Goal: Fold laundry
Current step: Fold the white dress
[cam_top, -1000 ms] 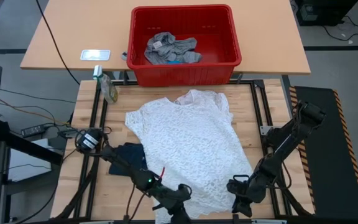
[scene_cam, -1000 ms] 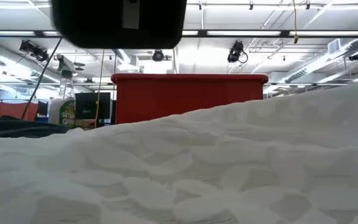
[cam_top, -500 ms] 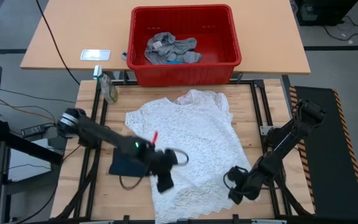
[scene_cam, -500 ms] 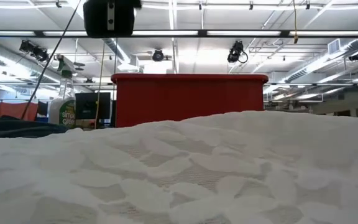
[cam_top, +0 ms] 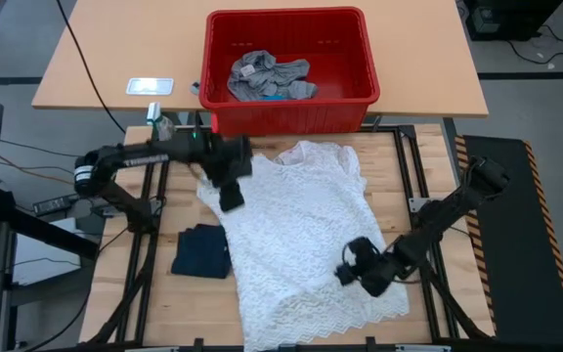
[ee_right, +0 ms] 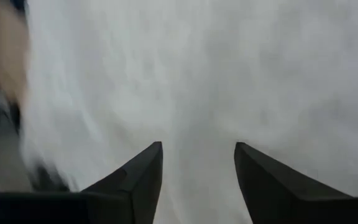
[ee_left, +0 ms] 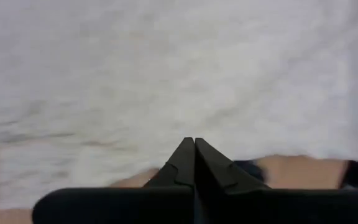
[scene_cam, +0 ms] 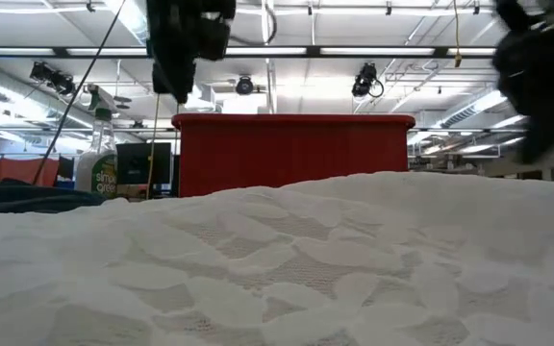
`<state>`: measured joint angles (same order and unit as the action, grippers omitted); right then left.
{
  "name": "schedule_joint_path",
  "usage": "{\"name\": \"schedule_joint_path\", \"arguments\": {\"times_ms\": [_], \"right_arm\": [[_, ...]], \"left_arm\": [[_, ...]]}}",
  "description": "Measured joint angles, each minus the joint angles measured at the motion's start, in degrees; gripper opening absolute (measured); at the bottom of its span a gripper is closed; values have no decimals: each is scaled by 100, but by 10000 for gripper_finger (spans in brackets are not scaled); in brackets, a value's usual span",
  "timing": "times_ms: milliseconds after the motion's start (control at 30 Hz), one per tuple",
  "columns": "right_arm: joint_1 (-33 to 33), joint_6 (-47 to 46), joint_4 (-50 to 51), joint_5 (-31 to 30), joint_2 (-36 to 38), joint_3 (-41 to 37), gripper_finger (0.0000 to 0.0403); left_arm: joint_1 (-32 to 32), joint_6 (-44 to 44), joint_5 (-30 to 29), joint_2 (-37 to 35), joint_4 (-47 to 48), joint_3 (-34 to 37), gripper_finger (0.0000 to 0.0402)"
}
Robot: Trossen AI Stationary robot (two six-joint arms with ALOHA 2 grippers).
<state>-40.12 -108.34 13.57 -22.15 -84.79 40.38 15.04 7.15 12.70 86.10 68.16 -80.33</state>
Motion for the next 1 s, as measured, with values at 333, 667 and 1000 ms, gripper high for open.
{"name": "schedule_joint_path", "arguments": {"times_ms": [333,667,1000], "right_arm": [[805,299,1097,-454,-1169,1683,144],[888,-1065,3129,665,-2508,2841,91],[1174,-112,3696,1361,-1939,2337,90]], "left_arm": [[2317,-2121,-4,44,-790,1244,86],[2459,-2194,47,60,-3044,3237,112],[2332,-1293,138,27,-3026,4012,112]]}}
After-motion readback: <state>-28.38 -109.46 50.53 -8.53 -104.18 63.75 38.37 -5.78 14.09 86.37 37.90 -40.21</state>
